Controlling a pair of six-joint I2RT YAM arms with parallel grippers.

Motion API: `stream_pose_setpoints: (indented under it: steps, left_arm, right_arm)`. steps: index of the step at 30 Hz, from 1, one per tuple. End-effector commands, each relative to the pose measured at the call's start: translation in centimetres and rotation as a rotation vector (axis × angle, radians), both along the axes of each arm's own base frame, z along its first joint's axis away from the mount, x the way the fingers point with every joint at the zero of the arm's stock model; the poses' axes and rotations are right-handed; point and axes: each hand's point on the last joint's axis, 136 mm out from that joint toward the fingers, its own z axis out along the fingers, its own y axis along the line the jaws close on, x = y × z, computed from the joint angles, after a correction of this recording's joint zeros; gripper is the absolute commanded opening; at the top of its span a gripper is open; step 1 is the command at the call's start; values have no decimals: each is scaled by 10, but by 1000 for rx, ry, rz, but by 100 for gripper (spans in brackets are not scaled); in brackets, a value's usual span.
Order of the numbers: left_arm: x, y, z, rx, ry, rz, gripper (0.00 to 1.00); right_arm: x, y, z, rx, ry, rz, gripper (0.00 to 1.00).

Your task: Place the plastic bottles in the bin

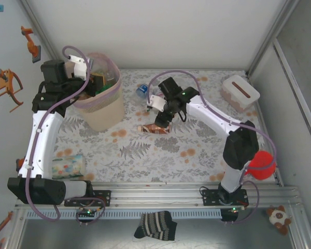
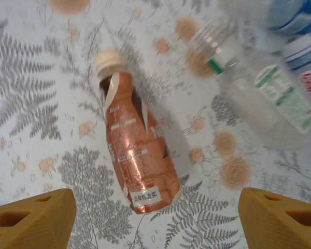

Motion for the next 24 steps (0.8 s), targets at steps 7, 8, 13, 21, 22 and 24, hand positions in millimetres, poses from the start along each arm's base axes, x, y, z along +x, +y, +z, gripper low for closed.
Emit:
stream_pose_setpoints:
  steps: [7,8,13,21,22,24]
  left_arm:
    - [-5,-8,16,-85,-32,-33,22]
    - [-5,-8,16,-89,-33,-34,23]
    - [-4,-10,17,-103,-29,-40,23]
    - [-4,-14,20,-143,-16,-56,23]
    - [-4,-14,21,-148,-17,-54,23]
    - [-4,-14,20,-158,-18,-51,23]
  right_arm:
    - [-6,-10,-71,-143,112,170,87]
    - [-6,-11,-78,-153,123,172,87]
    - [-9,-9,-101,-162,172,191,87]
    - [-16,-4,-124,-150,235,210,82]
    - [-17,-4,-127,-152,241,211,81]
    - [-18,-5,-129,-152,246,213,79]
